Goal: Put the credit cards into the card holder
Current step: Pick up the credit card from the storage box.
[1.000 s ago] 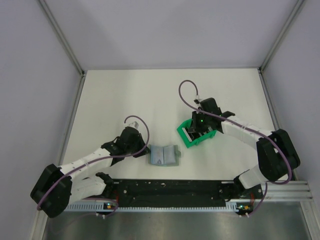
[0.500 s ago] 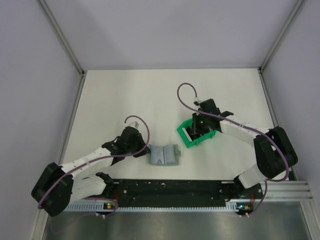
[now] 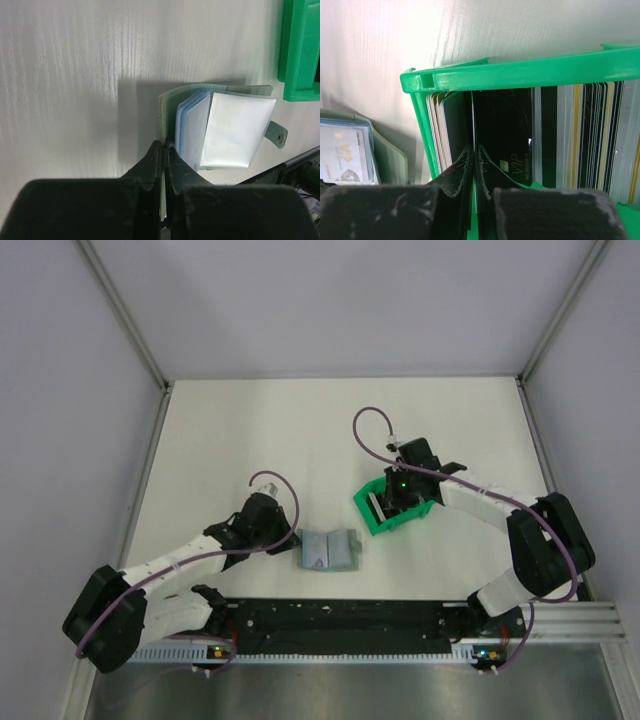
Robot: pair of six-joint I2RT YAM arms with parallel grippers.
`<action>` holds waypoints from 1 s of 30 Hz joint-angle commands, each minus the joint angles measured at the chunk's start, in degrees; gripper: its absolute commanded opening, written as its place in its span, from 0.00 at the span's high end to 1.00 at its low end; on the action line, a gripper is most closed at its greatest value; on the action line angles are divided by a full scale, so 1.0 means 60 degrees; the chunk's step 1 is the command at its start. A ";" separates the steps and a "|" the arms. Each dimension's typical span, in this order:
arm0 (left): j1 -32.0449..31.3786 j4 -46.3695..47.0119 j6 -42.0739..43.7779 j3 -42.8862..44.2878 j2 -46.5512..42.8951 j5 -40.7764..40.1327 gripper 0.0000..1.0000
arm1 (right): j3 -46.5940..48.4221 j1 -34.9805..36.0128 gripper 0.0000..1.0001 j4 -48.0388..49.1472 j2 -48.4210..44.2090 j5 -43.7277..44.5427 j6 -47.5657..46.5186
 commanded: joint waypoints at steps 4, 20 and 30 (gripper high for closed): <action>0.0039 0.0366 0.0073 0.0199 0.0042 0.0061 1.00 | 0.0318 -0.0062 1.00 0.0017 -0.0050 -0.0162 -0.0276; 0.0054 0.0425 0.0102 0.0141 0.0042 0.0091 1.00 | 0.0654 0.0685 0.99 -0.0348 -0.0064 0.0599 -0.0203; 0.0083 0.0483 0.0087 0.0112 0.0028 0.0135 1.00 | 0.1284 0.1593 1.00 -0.1286 -0.0006 0.2444 0.0075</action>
